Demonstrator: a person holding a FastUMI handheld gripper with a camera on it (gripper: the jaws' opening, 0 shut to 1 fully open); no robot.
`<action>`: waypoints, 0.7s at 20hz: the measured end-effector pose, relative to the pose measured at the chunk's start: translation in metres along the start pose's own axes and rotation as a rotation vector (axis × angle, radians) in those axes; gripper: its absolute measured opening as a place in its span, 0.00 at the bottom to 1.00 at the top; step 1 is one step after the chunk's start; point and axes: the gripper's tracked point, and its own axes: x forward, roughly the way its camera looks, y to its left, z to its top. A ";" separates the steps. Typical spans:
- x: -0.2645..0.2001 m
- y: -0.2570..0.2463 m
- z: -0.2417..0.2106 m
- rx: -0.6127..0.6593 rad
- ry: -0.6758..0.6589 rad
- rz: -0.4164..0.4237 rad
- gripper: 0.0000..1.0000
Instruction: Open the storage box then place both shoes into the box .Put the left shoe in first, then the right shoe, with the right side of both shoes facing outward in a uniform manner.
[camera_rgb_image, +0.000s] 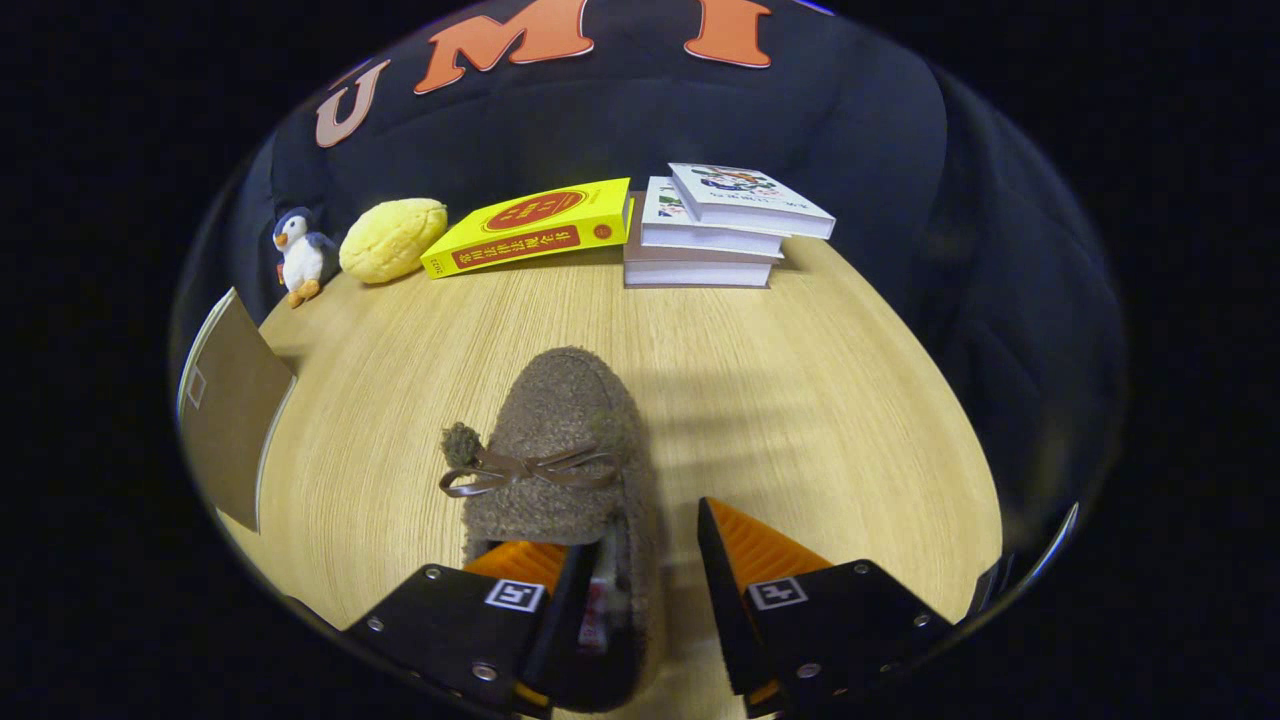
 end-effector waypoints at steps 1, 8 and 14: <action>0.003 0.003 -0.001 0.007 0.004 0.007 0.54; -0.011 0.000 0.001 0.084 0.011 -0.050 0.02; -0.056 0.019 0.026 0.118 -0.055 -0.087 0.01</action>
